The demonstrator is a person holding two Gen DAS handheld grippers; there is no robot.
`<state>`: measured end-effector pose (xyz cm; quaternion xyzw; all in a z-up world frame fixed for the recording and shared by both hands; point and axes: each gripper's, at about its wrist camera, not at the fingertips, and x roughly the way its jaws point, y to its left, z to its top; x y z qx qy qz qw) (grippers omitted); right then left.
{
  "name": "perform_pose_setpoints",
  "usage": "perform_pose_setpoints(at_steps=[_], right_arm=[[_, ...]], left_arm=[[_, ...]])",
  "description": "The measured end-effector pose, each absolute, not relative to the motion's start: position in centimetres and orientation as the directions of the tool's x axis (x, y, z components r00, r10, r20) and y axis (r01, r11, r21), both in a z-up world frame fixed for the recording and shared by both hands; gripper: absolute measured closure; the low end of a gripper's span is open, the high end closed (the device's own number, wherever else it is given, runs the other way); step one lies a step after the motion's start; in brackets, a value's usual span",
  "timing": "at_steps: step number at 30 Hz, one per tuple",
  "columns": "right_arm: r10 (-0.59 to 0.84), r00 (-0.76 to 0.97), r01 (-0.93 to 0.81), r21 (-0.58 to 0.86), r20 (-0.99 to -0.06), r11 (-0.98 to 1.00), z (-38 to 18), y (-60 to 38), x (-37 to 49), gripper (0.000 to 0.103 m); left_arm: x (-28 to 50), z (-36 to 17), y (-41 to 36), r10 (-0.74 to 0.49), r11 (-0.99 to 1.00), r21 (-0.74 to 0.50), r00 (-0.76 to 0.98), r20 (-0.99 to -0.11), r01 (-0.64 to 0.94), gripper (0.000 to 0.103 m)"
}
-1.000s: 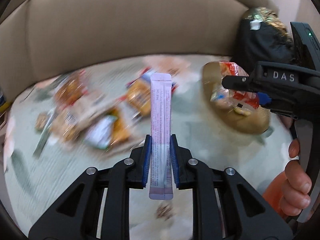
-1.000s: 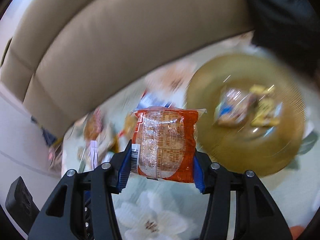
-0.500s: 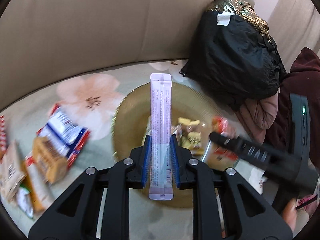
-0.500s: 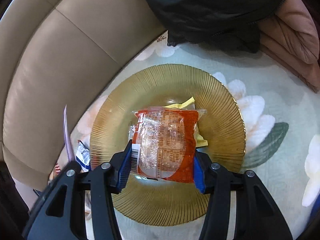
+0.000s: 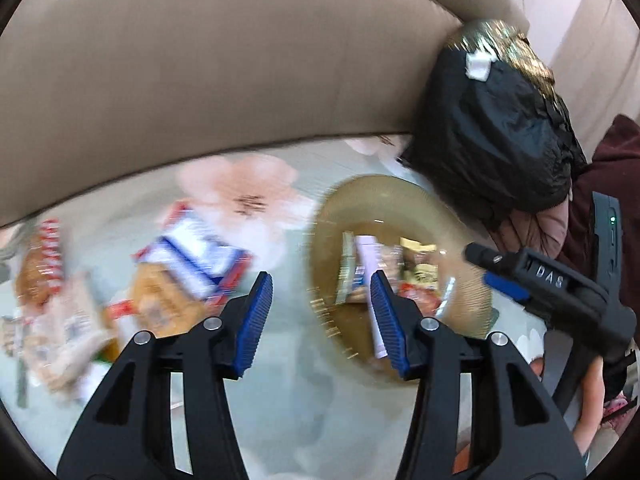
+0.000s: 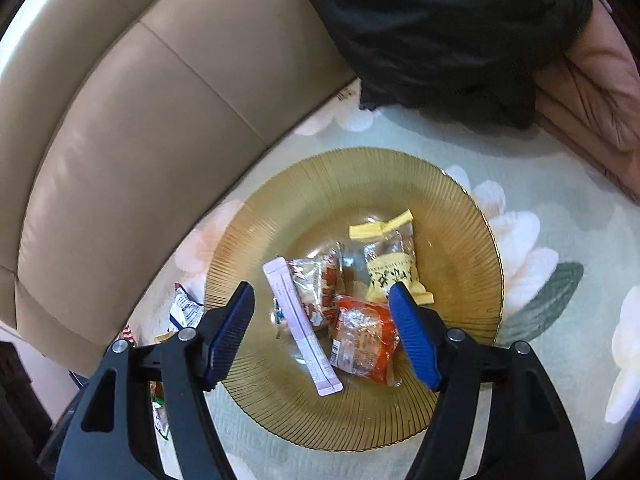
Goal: Organize snacks
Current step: 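Carry both packets over the amber bowl and release them inside, then grasp the white stick packet with the left tool while the right tool grasps the yellow bread loaf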
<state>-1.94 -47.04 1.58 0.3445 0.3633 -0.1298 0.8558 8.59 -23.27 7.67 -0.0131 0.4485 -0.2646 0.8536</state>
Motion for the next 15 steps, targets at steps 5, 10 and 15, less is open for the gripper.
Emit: perform_pose_setpoints(at_steps=[5, 10, 15], right_arm=[[0.035, 0.737, 0.407, 0.484, -0.675, 0.775, 2.8, -45.4, -2.1, 0.034], [0.077, 0.764, 0.305, 0.464, -0.641, 0.831, 4.2, -42.7, -2.1, 0.033], [0.115, 0.763, 0.189, 0.389, -0.636, 0.902, 5.3, -38.2, -1.8, 0.032]], left_arm=[[7.2, 11.2, -13.8, -0.376, 0.913, -0.197, 0.554, -0.743, 0.356, 0.057], [5.6, 14.2, -3.9, -0.266, 0.963, -0.170, 0.644, -0.717, 0.209, 0.057], [4.6, 15.0, 4.9, -0.151, 0.986, -0.160, 0.671, -0.725, 0.049, 0.057]])
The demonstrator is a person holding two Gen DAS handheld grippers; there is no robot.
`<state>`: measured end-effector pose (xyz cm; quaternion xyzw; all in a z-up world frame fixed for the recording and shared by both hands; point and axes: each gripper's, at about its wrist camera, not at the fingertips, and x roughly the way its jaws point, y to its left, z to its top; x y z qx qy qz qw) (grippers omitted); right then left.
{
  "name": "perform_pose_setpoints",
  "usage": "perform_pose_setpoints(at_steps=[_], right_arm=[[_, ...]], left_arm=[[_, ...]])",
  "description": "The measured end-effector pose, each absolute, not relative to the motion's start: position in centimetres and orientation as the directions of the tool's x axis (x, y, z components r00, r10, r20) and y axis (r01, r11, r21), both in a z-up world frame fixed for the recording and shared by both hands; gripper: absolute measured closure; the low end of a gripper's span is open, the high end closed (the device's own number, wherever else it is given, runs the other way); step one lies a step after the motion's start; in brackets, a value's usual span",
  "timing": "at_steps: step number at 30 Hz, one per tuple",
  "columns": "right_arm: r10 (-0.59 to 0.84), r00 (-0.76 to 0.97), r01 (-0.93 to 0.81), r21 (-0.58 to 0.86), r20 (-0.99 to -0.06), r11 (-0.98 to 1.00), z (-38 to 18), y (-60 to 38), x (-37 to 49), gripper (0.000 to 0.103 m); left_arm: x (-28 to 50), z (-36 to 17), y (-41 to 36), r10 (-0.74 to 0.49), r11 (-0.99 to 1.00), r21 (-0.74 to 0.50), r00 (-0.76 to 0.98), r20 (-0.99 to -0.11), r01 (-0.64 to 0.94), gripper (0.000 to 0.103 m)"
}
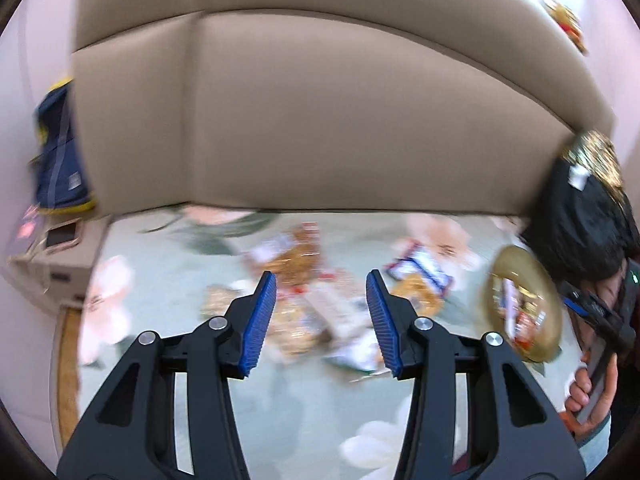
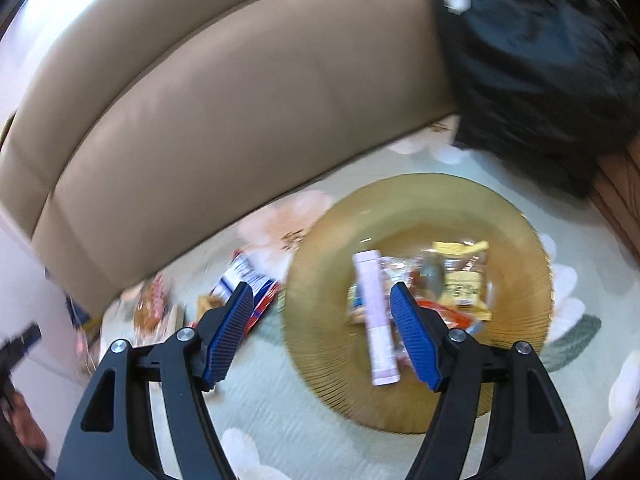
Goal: Organize snacks
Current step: 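Grasp the white stick packet with the left tool while the right tool grasps the yellow bread loaf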
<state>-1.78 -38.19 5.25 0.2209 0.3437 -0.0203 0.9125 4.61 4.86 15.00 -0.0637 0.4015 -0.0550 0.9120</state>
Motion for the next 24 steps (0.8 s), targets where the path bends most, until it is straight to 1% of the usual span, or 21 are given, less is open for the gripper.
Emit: perform_pose_setpoints(at_steps=[2, 5, 7, 10, 12, 14, 16, 17, 18, 19, 21, 24], right_arm=[[0.152, 0.749, 0.136, 0.375, -0.645, 0.917, 5.3, -36.0, -1.5, 0.032], [0.207, 0.717, 0.078, 0.372, -0.665, 0.925, 4.9, -32.7, -0.8, 0.032], [0.273, 0.685, 0.028, 0.398, -0.676, 0.917, 4.4, -30.2, -0.2, 0.032], [0.319, 0.614, -0.033, 0.380, -0.722, 0.924, 3.3, -25.7, 1.1, 0.032], [0.329, 0.561, -0.081, 0.345, -0.760, 0.935, 2.3, -22.7, 2.0, 0.032], [0.290, 0.509, -0.120, 0.267, -0.811, 0.956, 0.8, -19.5, 3.3, 0.032], [0.286, 0.471, -0.140, 0.250, -0.835, 0.958, -0.7, -17.8, 4.4, 0.034], [0.286, 0.471, -0.140, 0.250, -0.835, 0.958, -0.7, -17.8, 4.4, 0.038], [0.297, 0.447, -0.143, 0.261, -0.844, 0.955, -1.7, -17.3, 5.1, 0.049], [0.310, 0.416, -0.137, 0.278, -0.855, 0.951, -2.9, -16.9, 6.1, 0.053], [0.313, 0.395, -0.115, 0.292, -0.864, 0.950, -4.3, -16.9, 7.5, 0.053], [0.350, 0.376, -0.073, 0.349, -0.858, 0.934, -5.9, -17.6, 9.2, 0.051]], left_arm=[[5.0, 14.3, 7.7, -0.105, 0.987, -0.160, 0.642, -0.759, -0.028, 0.057], [6.4, 11.9, 10.2, -0.033, 0.988, -0.112, 0.569, -0.822, -0.105, 0.057], [7.2, 10.2, 11.1, -0.022, 0.985, -0.110, 0.542, -0.840, -0.132, 0.057], [8.9, 7.1, 11.8, -0.040, 0.978, -0.135, 0.494, -0.869, -0.158, 0.057], [9.8, 5.2, 11.6, -0.023, 0.981, -0.110, 0.466, -0.884, -0.161, 0.058], [10.3, 3.4, 11.3, -0.014, 0.984, -0.091, 0.444, -0.896, -0.153, 0.063], [10.8, 1.5, 11.4, -0.026, 0.986, -0.091, 0.418, -0.908, -0.136, 0.064], [11.1, 0.6, 11.5, -0.031, 0.988, -0.089, 0.406, -0.913, -0.123, 0.065], [11.4, -0.6, 11.6, -0.042, 0.991, -0.086, 0.384, -0.922, -0.099, 0.071], [11.8, -1.6, 11.7, -0.054, 0.993, -0.090, 0.366, -0.929, -0.081, 0.077], [12.1, -3.4, 12.2, -0.085, 0.992, -0.112, 0.336, -0.938, -0.060, 0.080], [12.4, -4.9, 12.3, -0.151, 0.986, -0.165, 0.315, -0.937, -0.019, 0.080]])
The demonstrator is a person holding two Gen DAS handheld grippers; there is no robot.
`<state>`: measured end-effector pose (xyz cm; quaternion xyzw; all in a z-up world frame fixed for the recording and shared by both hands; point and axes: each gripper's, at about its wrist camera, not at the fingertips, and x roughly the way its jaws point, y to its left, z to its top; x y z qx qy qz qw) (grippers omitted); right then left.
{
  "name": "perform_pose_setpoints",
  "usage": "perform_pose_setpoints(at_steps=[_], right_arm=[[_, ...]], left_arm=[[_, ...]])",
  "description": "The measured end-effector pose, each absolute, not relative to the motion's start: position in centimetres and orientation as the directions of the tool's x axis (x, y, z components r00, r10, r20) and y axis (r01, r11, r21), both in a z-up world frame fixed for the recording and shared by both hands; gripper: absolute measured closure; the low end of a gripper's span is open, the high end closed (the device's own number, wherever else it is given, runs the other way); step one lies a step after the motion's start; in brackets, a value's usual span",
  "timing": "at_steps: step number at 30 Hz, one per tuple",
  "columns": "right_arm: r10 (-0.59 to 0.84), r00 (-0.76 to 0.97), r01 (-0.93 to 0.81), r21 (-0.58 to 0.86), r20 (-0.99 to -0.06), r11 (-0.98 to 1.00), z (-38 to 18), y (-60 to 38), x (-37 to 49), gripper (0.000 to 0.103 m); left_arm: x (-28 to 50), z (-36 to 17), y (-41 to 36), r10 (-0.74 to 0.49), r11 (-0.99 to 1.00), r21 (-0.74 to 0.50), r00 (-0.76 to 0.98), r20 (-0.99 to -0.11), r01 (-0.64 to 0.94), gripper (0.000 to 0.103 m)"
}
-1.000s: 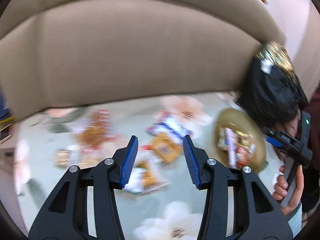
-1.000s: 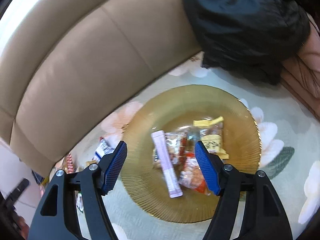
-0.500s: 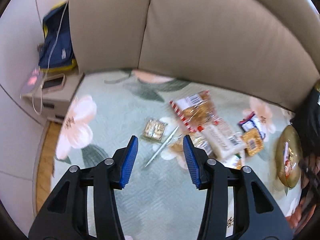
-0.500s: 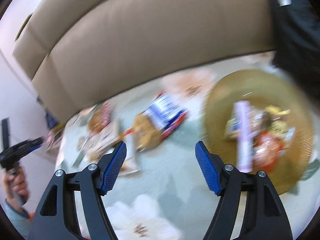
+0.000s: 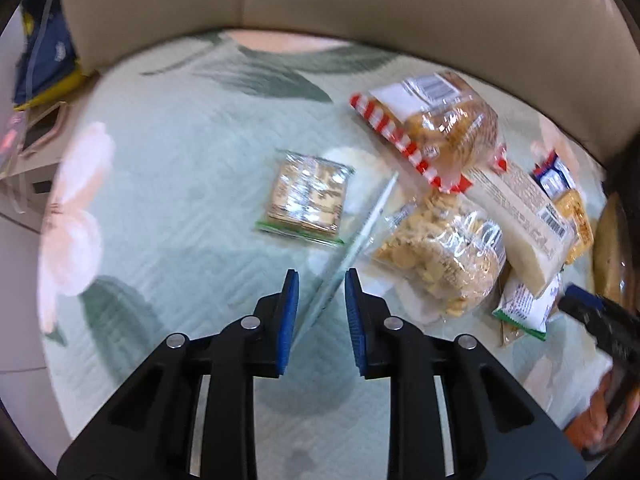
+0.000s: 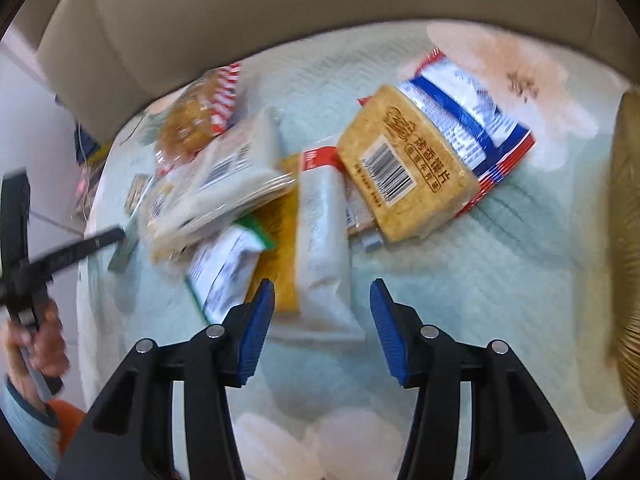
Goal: Organize snacks
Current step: 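Grasp the white stick packet with the left tool while the right tool grasps the yellow bread loaf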
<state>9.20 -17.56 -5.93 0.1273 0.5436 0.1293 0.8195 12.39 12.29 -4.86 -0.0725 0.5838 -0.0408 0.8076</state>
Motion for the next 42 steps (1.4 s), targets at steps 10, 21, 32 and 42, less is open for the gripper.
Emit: perform_pose_setpoints(at_steps=[10, 21, 32, 42], right_arm=[[0.450, 0.351, -0.058, 0.461, -0.821, 0.886, -7.4, -16.0, 9.4, 0.071], [0.411, 0.272, 0.035, 0.436, -0.870, 0.899, -5.7, -20.0, 2.2, 0.077], [0.219, 0.341, 0.086, 0.262, -0.914, 0.961, -5.2, -22.2, 0.3, 0.032], [0.131, 0.317, 0.064, 0.159, -0.939, 0.985, -7.9, -17.3, 2.6, 0.006]], left_arm=[[12.3, -6.3, 8.7, -0.045, 0.995, -0.014, 0.318, -0.947, 0.102, 0.098], [5.2, 1.1, 6.4, -0.196, 0.980, -0.190, 0.374, -0.907, 0.054, 0.098], [0.6, 1.4, 0.1, -0.358, 0.934, -0.318, 0.406, -0.841, 0.163, 0.098], [0.2, 1.7, -1.3, -0.296, 0.954, -0.233, 0.452, -0.842, 0.190, 0.098]])
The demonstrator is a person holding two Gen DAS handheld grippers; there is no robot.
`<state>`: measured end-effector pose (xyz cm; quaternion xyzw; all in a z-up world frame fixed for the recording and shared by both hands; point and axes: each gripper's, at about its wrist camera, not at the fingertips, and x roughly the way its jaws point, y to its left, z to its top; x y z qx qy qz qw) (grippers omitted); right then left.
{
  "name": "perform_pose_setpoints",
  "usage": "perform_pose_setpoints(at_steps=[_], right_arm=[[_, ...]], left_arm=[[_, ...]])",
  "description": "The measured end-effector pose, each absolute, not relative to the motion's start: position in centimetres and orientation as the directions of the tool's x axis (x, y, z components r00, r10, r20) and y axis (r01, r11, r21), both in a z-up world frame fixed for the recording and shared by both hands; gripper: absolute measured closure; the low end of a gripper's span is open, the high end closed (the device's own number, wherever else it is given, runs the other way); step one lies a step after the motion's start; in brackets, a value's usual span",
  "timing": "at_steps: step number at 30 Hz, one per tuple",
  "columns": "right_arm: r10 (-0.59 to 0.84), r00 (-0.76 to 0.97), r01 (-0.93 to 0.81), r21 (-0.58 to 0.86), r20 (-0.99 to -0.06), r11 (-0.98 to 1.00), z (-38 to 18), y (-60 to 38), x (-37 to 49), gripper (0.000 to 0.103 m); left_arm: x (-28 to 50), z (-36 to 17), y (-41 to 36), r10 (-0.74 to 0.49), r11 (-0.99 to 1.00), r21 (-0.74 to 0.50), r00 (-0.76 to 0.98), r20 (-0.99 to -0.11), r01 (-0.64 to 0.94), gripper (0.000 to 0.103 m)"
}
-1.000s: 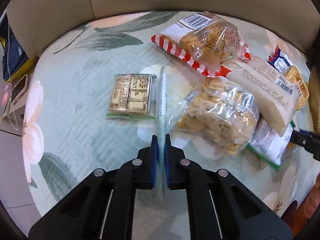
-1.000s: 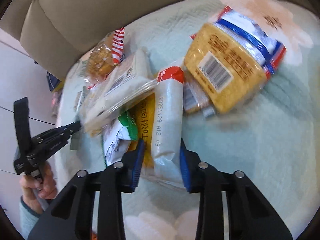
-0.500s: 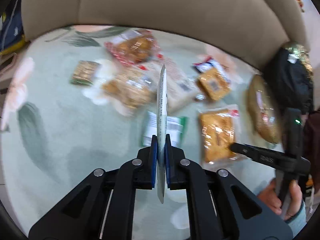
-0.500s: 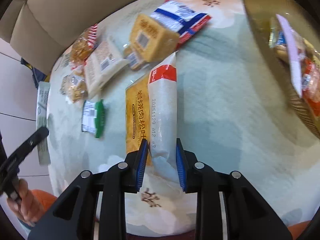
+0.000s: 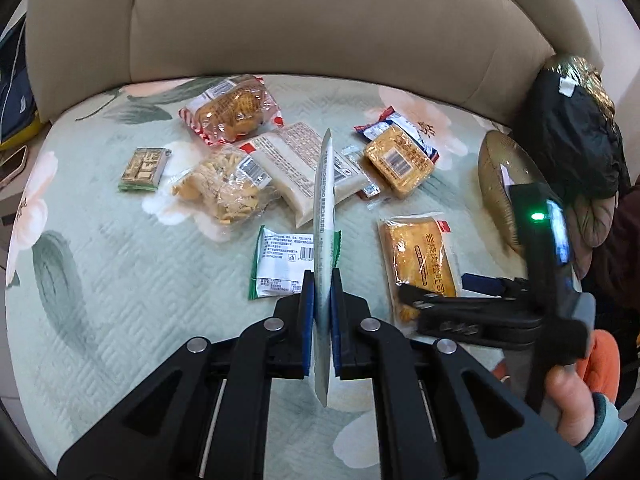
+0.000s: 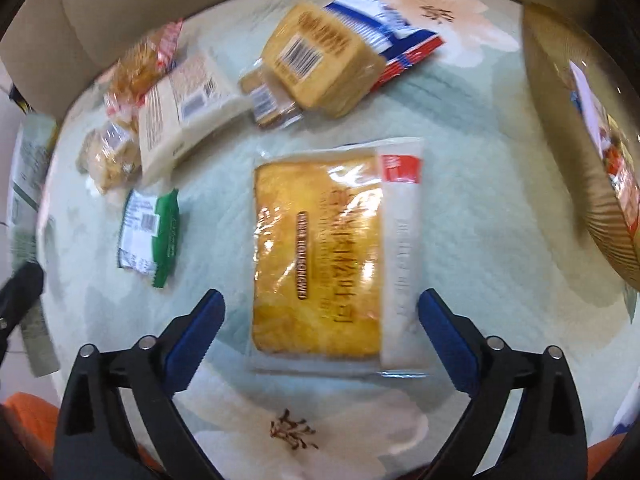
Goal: Organize snacks
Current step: 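Grasp the white stick packet with the left tool while the right tool grasps the yellow bread loaf, then carry both items to the amber bowl and open both tools to release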
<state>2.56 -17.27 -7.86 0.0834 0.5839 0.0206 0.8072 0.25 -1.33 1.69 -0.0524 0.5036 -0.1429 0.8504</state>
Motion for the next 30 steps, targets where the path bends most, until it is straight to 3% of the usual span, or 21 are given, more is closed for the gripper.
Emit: perform_pose_setpoints(at_steps=[5, 9, 11, 16, 30], right_arm=[[0.007, 0.334, 0.052, 0.026, -0.943, 0.998, -8.9, -15.4, 3.1, 0.007], [-0.059, 0.351, 0.045, -0.046, -0.935, 0.998, -9.4, -14.7, 3.2, 0.025], [-0.062, 0.356, 0.035, -0.053, -0.932, 0.998, -9.0, -14.8, 3.1, 0.027], [0.002, 0.372, 0.039, 0.018, -0.928, 0.999, -7.2, -15.7, 2.4, 0.029], [0.044, 0.552, 0.152, 0.153, -0.832, 0.976, 4.4, -23.6, -0.2, 0.029]], left_arm=[[0.2, 1.5, -1.9, -0.283, 0.956, -0.207, 0.456, -0.844, 0.209, 0.098], [0.3, 1.5, -2.1, -0.280, 0.956, -0.202, 0.461, -0.842, 0.212, 0.097], [0.2, 1.7, -2.2, -0.271, 0.958, -0.190, 0.470, -0.840, 0.213, 0.097], [-0.3, 2.6, -2.4, -0.264, 0.960, -0.176, 0.499, -0.826, 0.218, 0.097], [-0.5, 8.8, -8.8, -0.317, 0.934, -0.145, 0.565, -0.762, 0.328, 0.097]])
